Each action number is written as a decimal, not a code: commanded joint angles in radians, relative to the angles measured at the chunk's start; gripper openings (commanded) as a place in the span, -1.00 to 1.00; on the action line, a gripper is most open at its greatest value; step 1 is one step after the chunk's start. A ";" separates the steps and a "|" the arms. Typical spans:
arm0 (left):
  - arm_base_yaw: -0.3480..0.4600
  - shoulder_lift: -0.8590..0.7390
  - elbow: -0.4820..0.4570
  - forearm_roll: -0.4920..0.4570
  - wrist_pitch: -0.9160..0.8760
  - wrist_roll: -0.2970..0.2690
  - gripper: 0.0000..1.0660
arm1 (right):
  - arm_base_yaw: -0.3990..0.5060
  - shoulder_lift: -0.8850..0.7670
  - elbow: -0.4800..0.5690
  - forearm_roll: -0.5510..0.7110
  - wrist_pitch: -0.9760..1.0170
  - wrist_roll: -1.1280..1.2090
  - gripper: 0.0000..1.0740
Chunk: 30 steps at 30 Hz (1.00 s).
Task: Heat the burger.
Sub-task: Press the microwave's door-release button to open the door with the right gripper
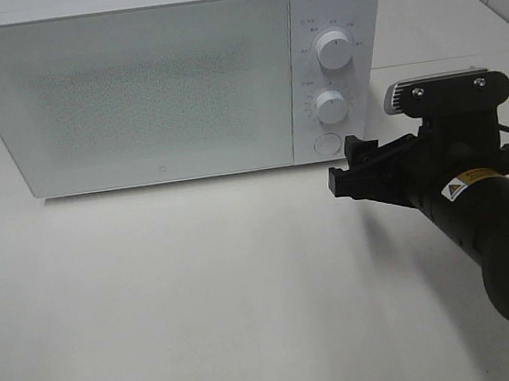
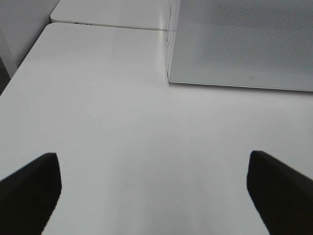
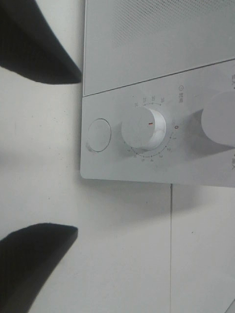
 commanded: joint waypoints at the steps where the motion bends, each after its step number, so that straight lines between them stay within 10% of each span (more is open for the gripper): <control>1: 0.002 0.000 0.002 -0.010 -0.007 -0.001 0.83 | 0.004 -0.003 -0.003 0.000 0.004 0.051 0.37; 12: 0.002 0.000 0.002 -0.010 -0.007 -0.001 0.83 | 0.004 -0.003 -0.003 -0.002 0.027 0.506 0.17; 30: 0.002 0.000 0.002 -0.010 -0.007 -0.001 0.83 | 0.004 -0.003 -0.003 -0.005 0.028 1.229 -1.00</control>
